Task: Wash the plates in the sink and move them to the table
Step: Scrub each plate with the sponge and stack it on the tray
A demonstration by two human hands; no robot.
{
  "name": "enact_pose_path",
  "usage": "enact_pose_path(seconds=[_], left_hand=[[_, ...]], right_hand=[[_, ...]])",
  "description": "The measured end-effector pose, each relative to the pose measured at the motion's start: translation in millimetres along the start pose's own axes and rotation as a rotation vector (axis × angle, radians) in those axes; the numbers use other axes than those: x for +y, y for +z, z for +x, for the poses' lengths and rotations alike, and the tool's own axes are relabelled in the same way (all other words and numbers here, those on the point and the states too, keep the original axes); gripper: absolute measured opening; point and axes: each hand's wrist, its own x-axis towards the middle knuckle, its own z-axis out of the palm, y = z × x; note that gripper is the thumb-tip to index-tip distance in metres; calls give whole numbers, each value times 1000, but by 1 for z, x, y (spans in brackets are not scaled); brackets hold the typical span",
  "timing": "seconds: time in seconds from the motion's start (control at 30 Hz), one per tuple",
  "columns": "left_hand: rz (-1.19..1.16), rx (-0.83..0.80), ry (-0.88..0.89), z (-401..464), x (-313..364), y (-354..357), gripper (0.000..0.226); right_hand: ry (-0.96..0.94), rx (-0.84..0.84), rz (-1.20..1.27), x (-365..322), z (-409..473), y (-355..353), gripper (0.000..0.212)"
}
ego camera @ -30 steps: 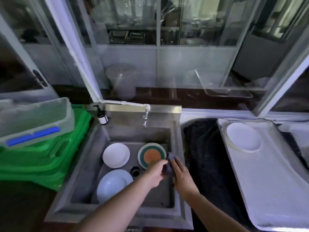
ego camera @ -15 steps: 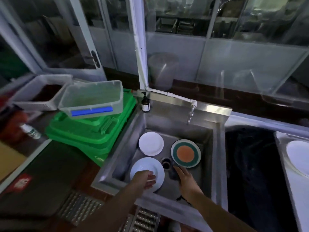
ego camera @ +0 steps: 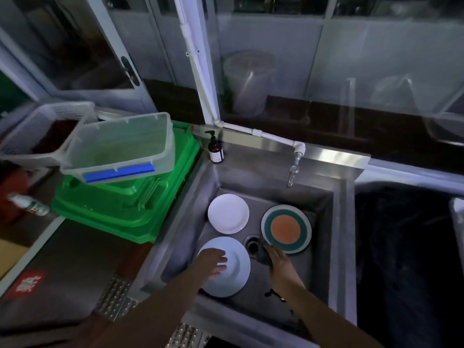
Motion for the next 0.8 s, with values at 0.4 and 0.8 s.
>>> enact_pose_path(seconds=[0.4, 0.8], left_hand=[[1180, 38, 305, 151, 24, -41, 38], [1676, 40, 545, 306, 45, -40, 61]], right_hand=[[217, -120, -104, 3, 67, 39, 71], [320, -213, -163, 14, 116, 90, 70]])
